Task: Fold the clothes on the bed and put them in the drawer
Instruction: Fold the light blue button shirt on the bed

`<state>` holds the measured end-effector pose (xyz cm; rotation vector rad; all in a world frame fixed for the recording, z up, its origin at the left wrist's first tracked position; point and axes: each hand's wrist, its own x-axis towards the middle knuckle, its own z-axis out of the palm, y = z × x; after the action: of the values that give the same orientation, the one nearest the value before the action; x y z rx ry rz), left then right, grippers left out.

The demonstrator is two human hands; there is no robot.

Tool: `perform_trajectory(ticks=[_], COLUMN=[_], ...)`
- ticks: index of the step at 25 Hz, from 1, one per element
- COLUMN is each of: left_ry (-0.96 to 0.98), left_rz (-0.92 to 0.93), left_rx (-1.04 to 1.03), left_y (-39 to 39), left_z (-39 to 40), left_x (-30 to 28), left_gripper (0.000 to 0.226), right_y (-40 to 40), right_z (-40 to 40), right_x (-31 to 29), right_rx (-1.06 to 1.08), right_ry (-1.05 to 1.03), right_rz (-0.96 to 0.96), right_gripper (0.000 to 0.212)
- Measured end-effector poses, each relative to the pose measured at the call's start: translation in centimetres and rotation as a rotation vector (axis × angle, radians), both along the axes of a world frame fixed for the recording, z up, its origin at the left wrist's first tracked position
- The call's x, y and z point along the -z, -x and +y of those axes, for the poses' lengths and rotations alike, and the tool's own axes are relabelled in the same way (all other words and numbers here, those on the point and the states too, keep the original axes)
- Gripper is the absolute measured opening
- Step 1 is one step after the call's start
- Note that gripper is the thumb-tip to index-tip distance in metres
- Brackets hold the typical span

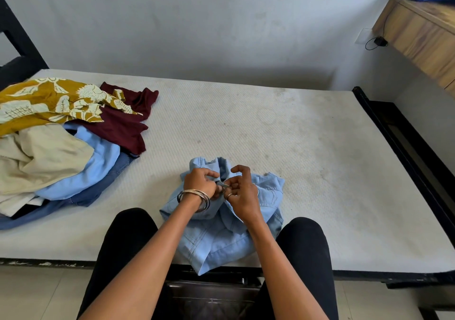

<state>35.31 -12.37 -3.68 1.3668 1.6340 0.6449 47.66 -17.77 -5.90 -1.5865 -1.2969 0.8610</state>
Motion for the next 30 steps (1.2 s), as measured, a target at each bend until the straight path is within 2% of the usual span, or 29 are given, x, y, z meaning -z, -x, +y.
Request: perform_trajectory(ticks=[3,6,9,11,12,13,15,17,19,20,22,23,25,27,28,29,30], left_ry=[0.169,0.168,0.038,-0.133,-0.256,-0.381,-0.534,-0.554,-0.586,-0.572,-0.482,-0.444,-0.450,-0.514,-0.438,-0.285,-0.089], left_rz=[-0.137,-0.209,-0.295,-0.362,-0.352,-0.322,-0.193,0.089,0.400,0.512,0.651,0.703,0.787,0.832,0.812,0.774,0.737], left_rx=[0.031,0.053,0.111,0.039,-0.050,-0.108,-0.013,0.126,0.101,0.060,-0.058,-0.123,-0.171,0.008,0.166,0.289,0.368], left_y=[0.6,0.7,0.6,0.3,0.4,0.5,1.0,1.4,1.6,1.5,1.3,1.4,2.0,2.5,2.4,2.2,1.9], left_z=[0.6,0.9,0.9,0.3,-0.1,-0.7,-1.3,-1.6,-0.9,-0.5,0.1,0.6,0.9,0.8,0.4,-0.4,-1.4], left_x=[-0.5,-0.4,0.3,0.7,0.9,0.9,1.5,2.7,4.1,4.7,5.0,5.2,5.8,7.2,8.1,9.1,10.2], left_gripper=[0.032,0.037,0.043,0.033,0.022,0.017,0.038,0.052,0.059,0.063,0.071,0.074,0.068,0.046,0.041,0.045,0.057], right_y=[-0.3,-0.2,-0.2,-0.4,-0.5,-0.7,-0.7,-0.4,-0.7,-1.1,-2.3,-2.7,-3.1,-2.8,-2.3,-1.7,-1.0], right_z=[0.1,0.1,0.4,1.4,2.0,2.7,4.4,6.8,10.5,12.3,14.8,15.5,14.5,11.2,9.1,7.1,5.1], right_x=[0.6,0.0,-1.7,-2.9,-3.8,-4.9,-8.1,-11.8,-14.6,-15.4,-15.1,-14.0,-9.7,-3.6,-0.4,2.4,4.8], right_rx=[0.003,0.024,-0.114,-0.104,-0.034,0.051,0.123,0.056,0.086,0.125,0.092,0.045,-0.011,-0.043,-0.050,-0.066,-0.106], right_ry=[0.035,0.090,0.219,0.205,0.157,0.102,0.032,-0.004,-0.105,-0.166,-0.207,-0.176,-0.075,0.078,0.185,0.295,0.403], right_rz=[0.077,0.125,0.033,-0.066,-0.096,-0.095,0.017,0.109,0.116,0.079,-0.029,-0.083,-0.211,-0.313,-0.342,-0.386,-0.462], right_gripper=[0.055,0.038,0.031,0.025,0.018,0.011,0.006,0.010,0.010,0.018,0.050,0.059,0.052,0.032,0.024,0.019,0.026])
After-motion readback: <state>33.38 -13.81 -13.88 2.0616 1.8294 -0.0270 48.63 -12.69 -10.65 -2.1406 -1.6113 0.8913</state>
